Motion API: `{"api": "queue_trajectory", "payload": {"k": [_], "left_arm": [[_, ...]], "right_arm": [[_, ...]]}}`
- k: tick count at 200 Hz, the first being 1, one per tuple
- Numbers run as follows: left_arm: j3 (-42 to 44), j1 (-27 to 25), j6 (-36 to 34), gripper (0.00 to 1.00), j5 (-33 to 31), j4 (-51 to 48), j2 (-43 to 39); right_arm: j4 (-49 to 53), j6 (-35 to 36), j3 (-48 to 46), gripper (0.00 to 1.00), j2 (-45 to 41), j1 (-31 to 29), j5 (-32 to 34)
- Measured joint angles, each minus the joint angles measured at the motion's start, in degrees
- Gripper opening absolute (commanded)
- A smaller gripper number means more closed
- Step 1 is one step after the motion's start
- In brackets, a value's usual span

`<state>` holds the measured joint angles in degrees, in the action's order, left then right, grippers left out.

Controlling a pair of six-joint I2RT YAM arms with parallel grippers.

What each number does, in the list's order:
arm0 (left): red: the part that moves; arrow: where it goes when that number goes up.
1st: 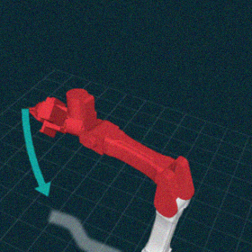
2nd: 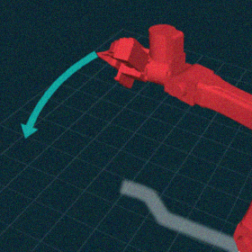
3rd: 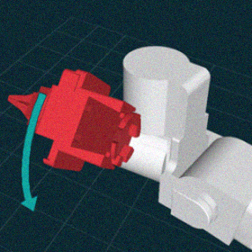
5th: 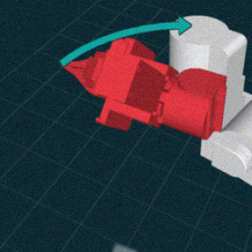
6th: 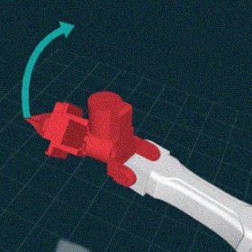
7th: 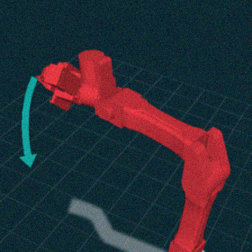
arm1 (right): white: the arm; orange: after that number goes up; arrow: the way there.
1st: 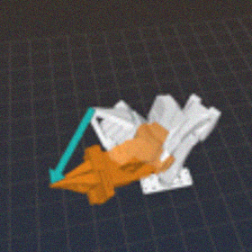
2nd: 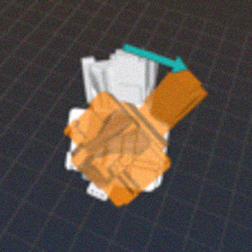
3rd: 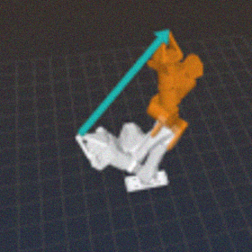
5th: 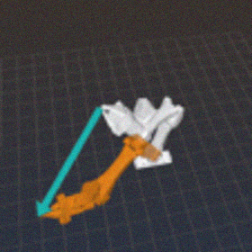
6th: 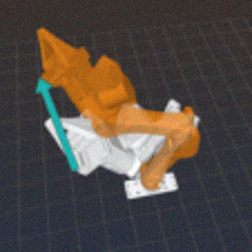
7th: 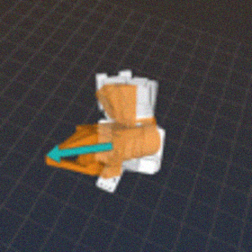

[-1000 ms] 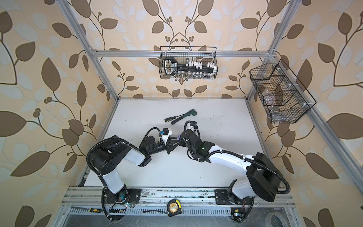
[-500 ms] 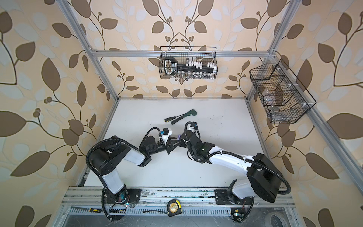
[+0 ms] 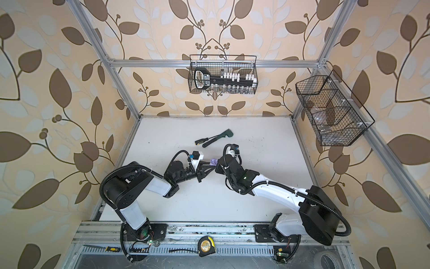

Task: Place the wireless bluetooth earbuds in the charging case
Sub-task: 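Lower the lilac earbud into the case held by the left gripper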

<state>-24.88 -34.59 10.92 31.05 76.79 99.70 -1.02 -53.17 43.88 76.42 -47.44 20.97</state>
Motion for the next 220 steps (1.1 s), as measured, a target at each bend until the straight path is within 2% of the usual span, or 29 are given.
{"api": "queue_trajectory", "payload": {"k": [220], "left_arm": [[0.0,-0.7,1.0,0.0,0.3,0.0,0.0]], "right_arm": [[-3.3,-0.7,-0.5,0.06,1.6,-0.6,-1.2]]}}
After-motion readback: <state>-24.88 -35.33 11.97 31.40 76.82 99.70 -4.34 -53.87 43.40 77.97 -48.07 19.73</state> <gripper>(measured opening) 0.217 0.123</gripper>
